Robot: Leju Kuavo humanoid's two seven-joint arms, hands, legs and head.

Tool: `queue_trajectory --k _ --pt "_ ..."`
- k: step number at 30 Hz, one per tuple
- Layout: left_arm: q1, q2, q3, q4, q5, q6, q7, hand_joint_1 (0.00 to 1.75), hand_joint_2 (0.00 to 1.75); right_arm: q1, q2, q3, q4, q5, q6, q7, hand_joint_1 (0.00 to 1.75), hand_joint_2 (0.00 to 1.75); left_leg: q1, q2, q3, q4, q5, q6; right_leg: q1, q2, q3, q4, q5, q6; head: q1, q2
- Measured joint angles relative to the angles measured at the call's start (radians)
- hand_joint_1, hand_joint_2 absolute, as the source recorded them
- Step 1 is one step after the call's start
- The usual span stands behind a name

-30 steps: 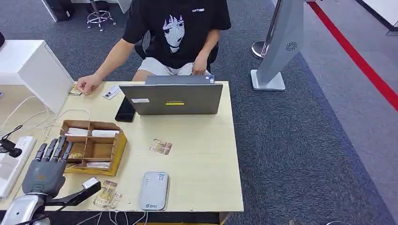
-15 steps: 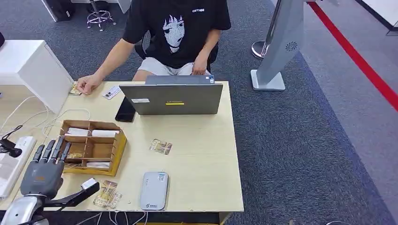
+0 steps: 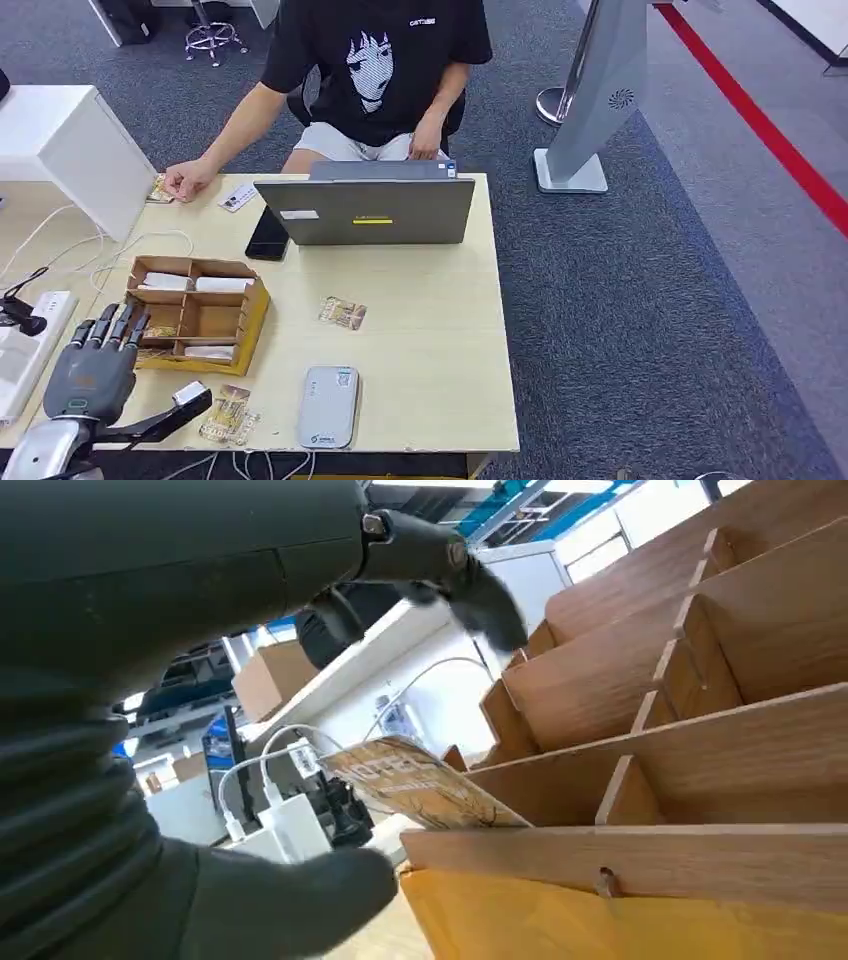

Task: Pass the card to the sensor for recognition and then transmit it.

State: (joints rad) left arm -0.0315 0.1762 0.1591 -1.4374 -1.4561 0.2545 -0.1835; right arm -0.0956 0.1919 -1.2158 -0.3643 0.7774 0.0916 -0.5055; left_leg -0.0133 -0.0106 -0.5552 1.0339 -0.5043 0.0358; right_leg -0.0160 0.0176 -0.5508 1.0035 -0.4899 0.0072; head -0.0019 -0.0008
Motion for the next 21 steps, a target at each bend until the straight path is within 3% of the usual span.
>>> queue_trajectory --k 16,21 --pt "0.010 0.005 0.000 0.001 0.038 0.020 -0.029 1.75 1.75 0.001 0.000 -0.004 0.000 -0.002 0.001 -0.009 0.00 1.75 0.000 0.000 0.000 0.000 0.000 0.000 0.000 0.000 0.000 0.000 0.000 0.000 0.000 0.000" --pt "0.015 -0.004 -0.002 -0.080 0.075 0.031 -0.062 1.75 1.75 0.003 0.000 -0.005 0.000 0.000 0.001 -0.011 0.00 1.75 0.000 0.000 0.000 0.000 0.000 0.000 0.000 0.000 0.000 0.000 0.000 0.000 0.000 0.000"
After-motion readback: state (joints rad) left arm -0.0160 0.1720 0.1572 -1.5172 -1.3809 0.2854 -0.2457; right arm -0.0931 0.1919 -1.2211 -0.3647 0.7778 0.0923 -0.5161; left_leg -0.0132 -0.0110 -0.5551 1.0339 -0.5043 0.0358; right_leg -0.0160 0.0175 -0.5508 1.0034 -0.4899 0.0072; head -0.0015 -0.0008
